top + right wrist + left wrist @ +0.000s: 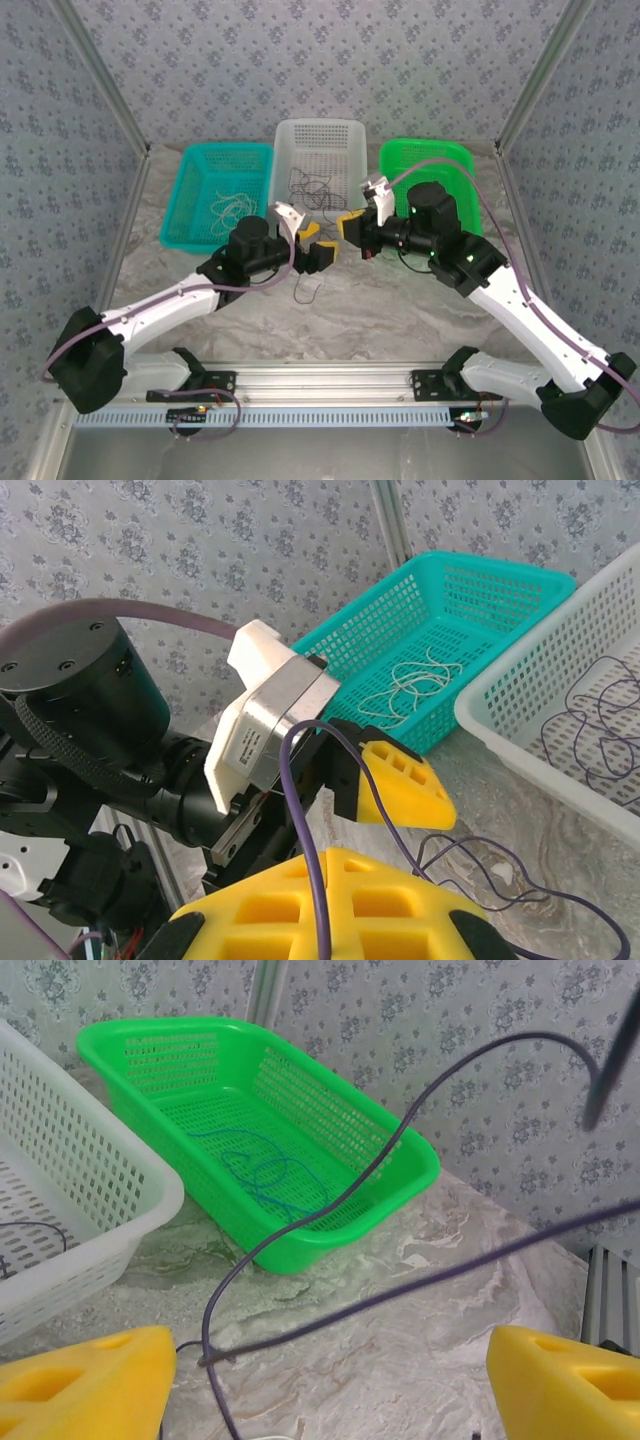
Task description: Untangle the cables
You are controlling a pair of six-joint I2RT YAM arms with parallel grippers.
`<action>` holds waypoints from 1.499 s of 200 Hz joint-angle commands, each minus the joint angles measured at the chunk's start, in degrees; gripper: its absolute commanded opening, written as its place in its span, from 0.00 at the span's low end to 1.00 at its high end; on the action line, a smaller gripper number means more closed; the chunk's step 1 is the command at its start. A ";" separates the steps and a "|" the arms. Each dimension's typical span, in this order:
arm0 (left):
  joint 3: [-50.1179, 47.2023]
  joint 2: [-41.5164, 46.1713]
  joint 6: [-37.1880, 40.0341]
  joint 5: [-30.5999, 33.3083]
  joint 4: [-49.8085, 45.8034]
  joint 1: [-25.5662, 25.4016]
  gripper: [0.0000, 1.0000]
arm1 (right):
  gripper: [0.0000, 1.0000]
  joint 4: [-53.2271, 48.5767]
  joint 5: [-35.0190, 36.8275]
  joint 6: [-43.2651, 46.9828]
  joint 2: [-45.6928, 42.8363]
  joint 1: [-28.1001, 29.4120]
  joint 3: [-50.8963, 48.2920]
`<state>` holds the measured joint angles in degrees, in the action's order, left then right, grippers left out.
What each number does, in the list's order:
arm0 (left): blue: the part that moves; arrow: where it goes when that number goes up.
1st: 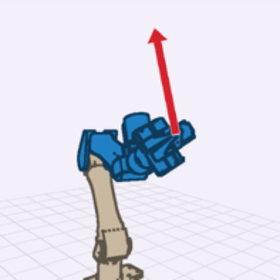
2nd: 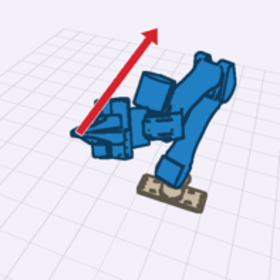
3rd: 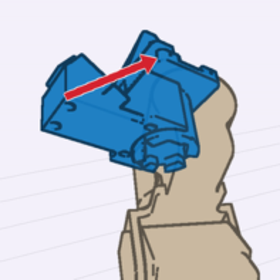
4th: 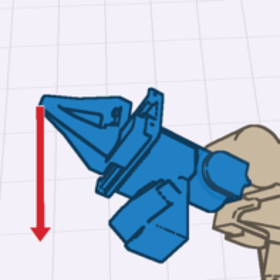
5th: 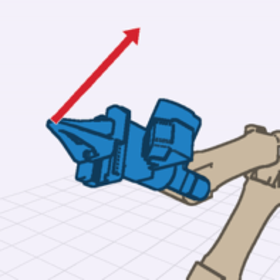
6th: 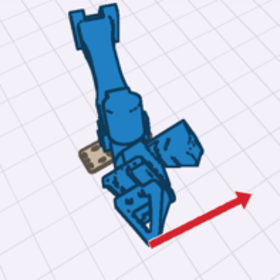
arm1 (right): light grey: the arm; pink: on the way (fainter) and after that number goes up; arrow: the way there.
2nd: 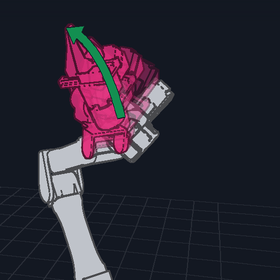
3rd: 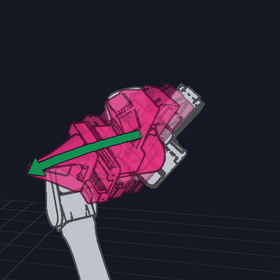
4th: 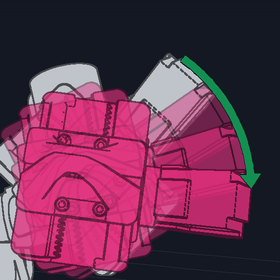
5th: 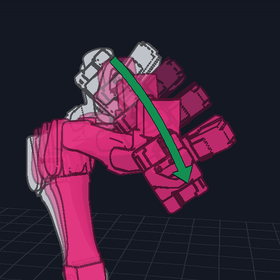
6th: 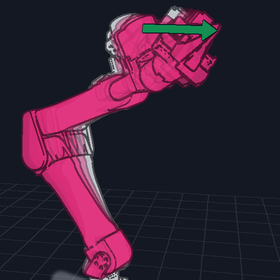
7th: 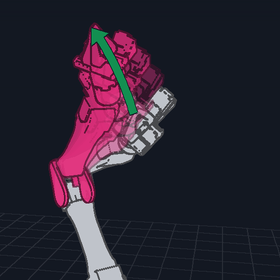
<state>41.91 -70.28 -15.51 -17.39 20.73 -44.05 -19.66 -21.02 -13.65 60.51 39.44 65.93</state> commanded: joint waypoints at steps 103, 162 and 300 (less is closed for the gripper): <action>4.80 -3.63 1.53 -1.33 6.34 -1.91 0.24 | 0.07 1.60 -0.81 -4.12 0.84 -1.22 1.00; 5.29 -3.97 0.08 -3.25 6.63 -2.28 0.00 | 0.18 2.12 5.52 -8.80 -0.48 -3.56 -2.19; 2.83 1.11 -2.74 -1.10 3.71 -2.53 0.00 | 0.40 -2.06 12.00 -9.53 -1.54 -5.12 -7.44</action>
<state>45.10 -72.77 -17.91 -19.73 24.77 -46.26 -18.46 -12.34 -23.55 60.18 34.72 60.49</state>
